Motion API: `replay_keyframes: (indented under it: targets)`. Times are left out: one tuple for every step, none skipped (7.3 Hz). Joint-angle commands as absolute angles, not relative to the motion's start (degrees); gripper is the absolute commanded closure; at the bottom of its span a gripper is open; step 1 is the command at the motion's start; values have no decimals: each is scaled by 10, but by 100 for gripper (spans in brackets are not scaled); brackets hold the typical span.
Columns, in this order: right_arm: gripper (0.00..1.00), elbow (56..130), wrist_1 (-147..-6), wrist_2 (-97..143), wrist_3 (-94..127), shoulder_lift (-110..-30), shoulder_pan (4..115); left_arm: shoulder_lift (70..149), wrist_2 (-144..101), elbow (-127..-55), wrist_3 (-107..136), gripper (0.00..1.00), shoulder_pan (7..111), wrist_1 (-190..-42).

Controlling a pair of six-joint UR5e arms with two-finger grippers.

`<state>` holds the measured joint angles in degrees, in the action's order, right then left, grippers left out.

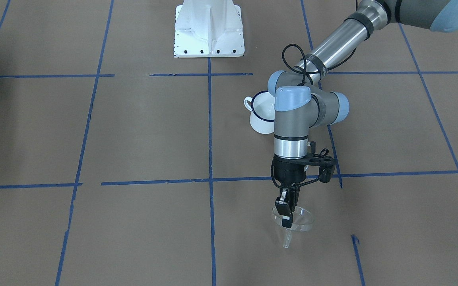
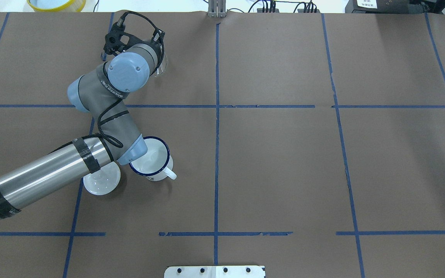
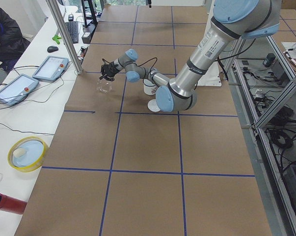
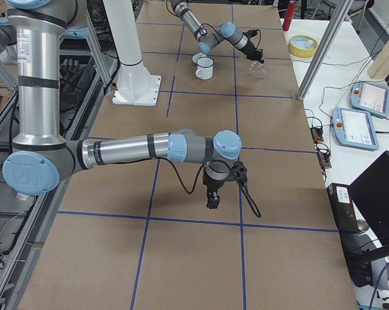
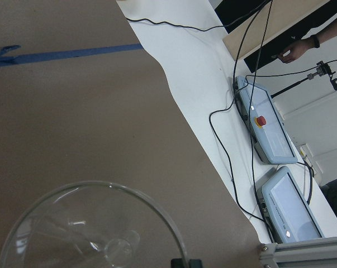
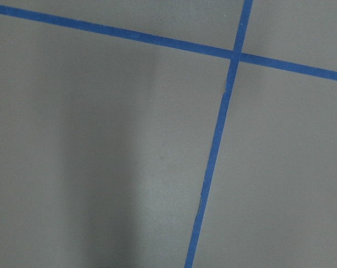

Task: Remove funnel from cup
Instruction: 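Lift the funnel out of the mug with the left gripper, set it farther away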

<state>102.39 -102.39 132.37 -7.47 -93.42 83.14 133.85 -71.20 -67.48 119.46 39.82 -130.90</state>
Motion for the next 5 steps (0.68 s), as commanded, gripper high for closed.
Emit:
replay_keyframes:
  targets:
    - [0, 1024, -1024, 1324, -75, -934, 831, 1338, -712, -674, 1181, 23, 397, -1310]
    - [0, 1024, -1024, 1324, -75, -934, 831, 1337, -712, -674, 1173, 18, 398, -1310]
    - [0, 1024, -1024, 1324, -75, -934, 831, 1332, -713, -682, 1146, 0, 398, -1309]
    - [0, 1024, -1024, 1324, -75, -934, 831, 1311, -720, -732, 1106, 0, 402, -1308]
    - [0, 1024, -1024, 1324, -75, -934, 831, 1274, -763, -804, 1019, 0, 405, -1303]
